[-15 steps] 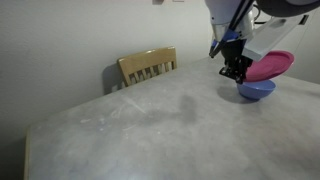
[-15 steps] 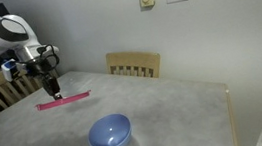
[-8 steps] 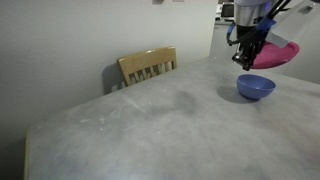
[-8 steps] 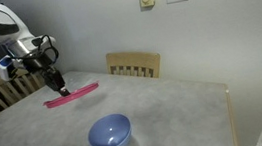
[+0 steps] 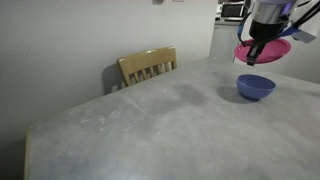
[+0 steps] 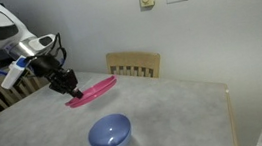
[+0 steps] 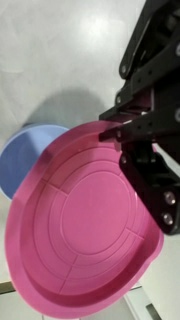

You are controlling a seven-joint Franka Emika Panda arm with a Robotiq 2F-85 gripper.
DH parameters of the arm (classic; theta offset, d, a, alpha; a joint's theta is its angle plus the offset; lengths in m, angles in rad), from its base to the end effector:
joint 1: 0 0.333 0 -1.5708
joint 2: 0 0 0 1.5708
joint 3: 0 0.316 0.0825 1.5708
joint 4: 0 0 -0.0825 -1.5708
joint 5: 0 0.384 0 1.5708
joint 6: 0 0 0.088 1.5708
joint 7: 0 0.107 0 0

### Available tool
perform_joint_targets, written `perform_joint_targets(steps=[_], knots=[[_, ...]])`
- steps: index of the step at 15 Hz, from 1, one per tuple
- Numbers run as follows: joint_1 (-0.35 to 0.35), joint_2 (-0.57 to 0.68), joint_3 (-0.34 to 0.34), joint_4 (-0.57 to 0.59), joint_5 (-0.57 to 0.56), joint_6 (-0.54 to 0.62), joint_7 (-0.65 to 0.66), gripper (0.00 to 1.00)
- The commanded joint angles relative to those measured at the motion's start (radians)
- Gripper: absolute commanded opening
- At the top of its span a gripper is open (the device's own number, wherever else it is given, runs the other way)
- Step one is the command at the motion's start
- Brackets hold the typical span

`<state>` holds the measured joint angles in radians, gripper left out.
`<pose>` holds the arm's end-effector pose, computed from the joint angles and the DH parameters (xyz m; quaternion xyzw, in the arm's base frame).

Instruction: Cover the bowl with the pink thing

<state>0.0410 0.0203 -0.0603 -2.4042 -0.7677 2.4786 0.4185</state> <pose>0.4963 -0.0072 0.3093 0.9673 0.0807 0.0718 0.2293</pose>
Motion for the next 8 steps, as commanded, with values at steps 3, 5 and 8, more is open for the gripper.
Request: perform_joint_targets(steps=[3,5,8], knots=[[-0.115,0.093,-0.086,-0.056,-0.161,0.425,-0.099,0.03],[-0.146,0.155,-0.092,-0.082,-0.058,0.574,-0.186,0.03],[-0.189,0.202,-0.032,-0.17,0.167,0.664,-0.356,0.03]])
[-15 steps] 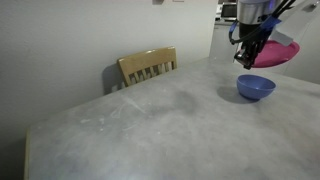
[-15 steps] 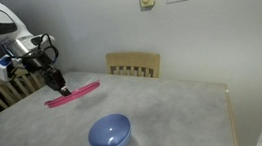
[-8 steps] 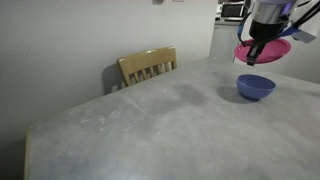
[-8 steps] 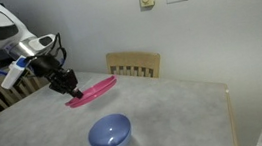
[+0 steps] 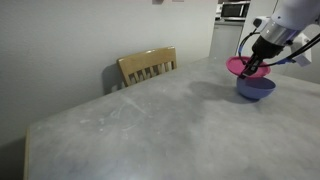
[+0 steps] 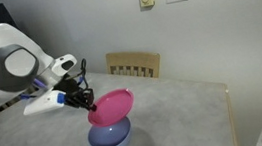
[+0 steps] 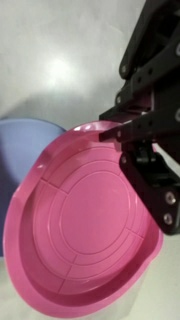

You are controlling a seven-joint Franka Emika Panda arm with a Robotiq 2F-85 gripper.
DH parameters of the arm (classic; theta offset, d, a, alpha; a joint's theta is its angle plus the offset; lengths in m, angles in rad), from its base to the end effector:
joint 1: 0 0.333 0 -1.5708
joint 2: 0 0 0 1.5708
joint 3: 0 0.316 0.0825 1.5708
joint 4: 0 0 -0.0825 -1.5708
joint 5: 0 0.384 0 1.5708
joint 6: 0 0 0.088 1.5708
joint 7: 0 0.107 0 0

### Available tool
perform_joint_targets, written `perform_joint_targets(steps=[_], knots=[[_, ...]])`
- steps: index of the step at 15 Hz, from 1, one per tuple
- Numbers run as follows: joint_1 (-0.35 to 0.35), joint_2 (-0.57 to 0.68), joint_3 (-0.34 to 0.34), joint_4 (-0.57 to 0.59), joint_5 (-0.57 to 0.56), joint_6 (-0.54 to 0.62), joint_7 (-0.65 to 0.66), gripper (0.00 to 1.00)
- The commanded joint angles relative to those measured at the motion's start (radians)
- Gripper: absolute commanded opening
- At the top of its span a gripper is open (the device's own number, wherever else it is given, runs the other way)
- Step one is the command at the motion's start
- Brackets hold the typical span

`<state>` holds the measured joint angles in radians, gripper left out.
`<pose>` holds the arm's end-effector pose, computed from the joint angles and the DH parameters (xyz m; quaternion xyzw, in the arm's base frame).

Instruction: Cover the bowl with the pink thing

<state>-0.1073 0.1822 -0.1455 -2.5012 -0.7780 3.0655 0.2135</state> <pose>0.4816 -0.0679 0.2438 0.9672 0.1497 0.1696 0.1155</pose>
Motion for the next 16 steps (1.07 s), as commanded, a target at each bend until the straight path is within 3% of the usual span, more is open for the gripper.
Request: perform_joint_targets(steps=[1,2,3,7,12,16], knots=[[-0.12,0.041,0.143,-0.096,0.224,0.065,-0.183,0.03],[-0.129,0.033,0.163,-0.108,0.258,0.03,-0.196,0.03],[-0.075,0.022,0.131,-0.125,0.358,0.01,-0.259,0.03],[-0.03,-0.035,0.099,-0.107,0.473,-0.118,-0.323,0.03],[0.01,-0.106,0.042,-0.074,0.427,-0.267,-0.283,0.03],[0.007,-0.139,0.027,-0.071,0.396,-0.319,-0.262,0.03]])
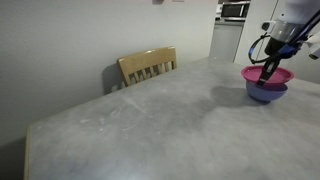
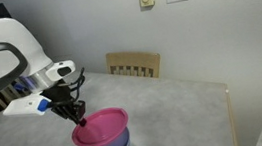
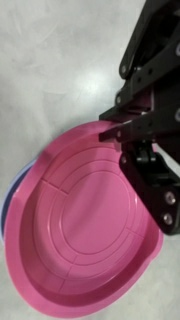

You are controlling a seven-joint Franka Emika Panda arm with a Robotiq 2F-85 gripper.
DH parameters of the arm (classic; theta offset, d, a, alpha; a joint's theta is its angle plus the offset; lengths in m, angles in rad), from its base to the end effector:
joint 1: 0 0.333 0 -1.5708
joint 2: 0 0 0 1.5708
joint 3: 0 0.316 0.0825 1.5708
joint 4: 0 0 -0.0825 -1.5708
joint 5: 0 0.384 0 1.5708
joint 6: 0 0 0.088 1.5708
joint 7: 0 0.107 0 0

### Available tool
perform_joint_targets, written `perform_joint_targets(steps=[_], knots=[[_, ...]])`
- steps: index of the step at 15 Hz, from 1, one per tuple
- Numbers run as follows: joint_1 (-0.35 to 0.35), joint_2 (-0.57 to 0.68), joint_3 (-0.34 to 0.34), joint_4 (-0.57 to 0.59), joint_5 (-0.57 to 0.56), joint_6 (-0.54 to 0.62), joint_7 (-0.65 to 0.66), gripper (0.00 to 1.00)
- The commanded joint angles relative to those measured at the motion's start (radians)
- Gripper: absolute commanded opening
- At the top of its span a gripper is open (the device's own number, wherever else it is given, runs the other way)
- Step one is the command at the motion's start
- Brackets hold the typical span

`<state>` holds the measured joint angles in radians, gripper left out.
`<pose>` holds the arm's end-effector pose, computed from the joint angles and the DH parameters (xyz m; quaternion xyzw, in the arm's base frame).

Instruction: Cover the bowl with the pink thing

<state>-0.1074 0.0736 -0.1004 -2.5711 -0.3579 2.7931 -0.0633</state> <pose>0.4547 -0.0798 0.2497 0.9902 0.0915 0.0615 0.0857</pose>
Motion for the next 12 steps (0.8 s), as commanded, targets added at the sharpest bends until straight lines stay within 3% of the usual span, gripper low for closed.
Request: perform_joint_targets(steps=[1,12], knots=[[0.004,-0.032,-0.019,-0.004,-0.023,-0.044,0.014,0.03],[-0.01,-0.013,-0.035,-0.071,0.056,-0.008,0.017,0.03]])
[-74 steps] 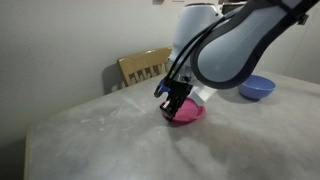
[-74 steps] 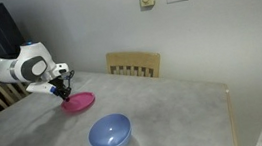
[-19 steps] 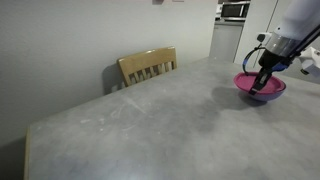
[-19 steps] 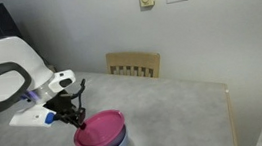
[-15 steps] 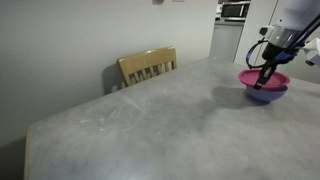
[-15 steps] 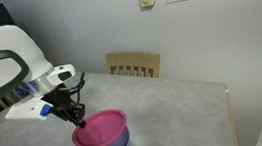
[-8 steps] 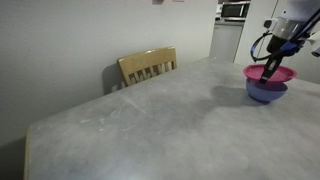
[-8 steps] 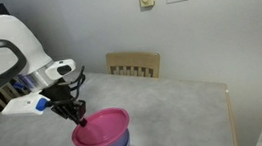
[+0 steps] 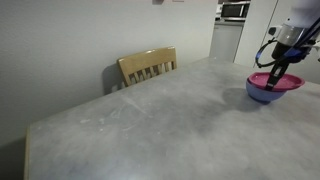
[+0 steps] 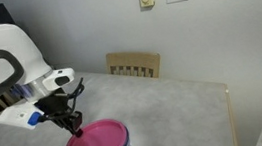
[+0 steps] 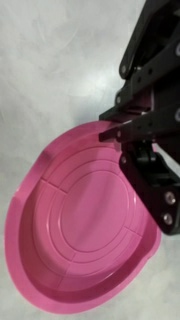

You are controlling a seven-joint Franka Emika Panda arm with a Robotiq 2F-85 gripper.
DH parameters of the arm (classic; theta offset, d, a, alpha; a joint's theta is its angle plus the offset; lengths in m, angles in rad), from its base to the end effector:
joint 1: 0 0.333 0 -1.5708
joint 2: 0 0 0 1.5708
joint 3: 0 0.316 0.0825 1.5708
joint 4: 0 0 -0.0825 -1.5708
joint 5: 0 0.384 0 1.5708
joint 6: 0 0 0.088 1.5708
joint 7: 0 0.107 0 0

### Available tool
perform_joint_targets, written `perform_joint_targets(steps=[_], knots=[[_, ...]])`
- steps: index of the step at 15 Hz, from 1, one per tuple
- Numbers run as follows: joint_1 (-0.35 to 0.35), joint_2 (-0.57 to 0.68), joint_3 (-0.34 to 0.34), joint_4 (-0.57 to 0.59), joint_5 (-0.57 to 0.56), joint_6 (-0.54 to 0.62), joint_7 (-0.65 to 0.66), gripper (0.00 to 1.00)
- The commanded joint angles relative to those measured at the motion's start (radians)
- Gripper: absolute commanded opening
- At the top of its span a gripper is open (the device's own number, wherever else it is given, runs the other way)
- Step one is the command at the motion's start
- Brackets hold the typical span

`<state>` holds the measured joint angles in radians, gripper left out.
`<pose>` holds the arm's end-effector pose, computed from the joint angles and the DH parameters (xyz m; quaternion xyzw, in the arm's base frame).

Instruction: Cover the bowl with the pink thing

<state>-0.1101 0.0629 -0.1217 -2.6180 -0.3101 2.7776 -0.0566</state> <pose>0.4340 -0.0892 0.2371 0.9952 0.0549 0.0375 0.0718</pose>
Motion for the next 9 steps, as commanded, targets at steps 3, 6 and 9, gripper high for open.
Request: perform_joint_targets(steps=[3,6,9], knots=[[-0.016,-0.005,-0.037,-0.034,-0.022,0.015,0.045,0.03],[-0.018,0.004,-0.063,-0.026,-0.077,0.061,0.079,0.03],[-0.014,0.027,-0.068,-0.014,-0.106,0.149,0.057,0.03]])
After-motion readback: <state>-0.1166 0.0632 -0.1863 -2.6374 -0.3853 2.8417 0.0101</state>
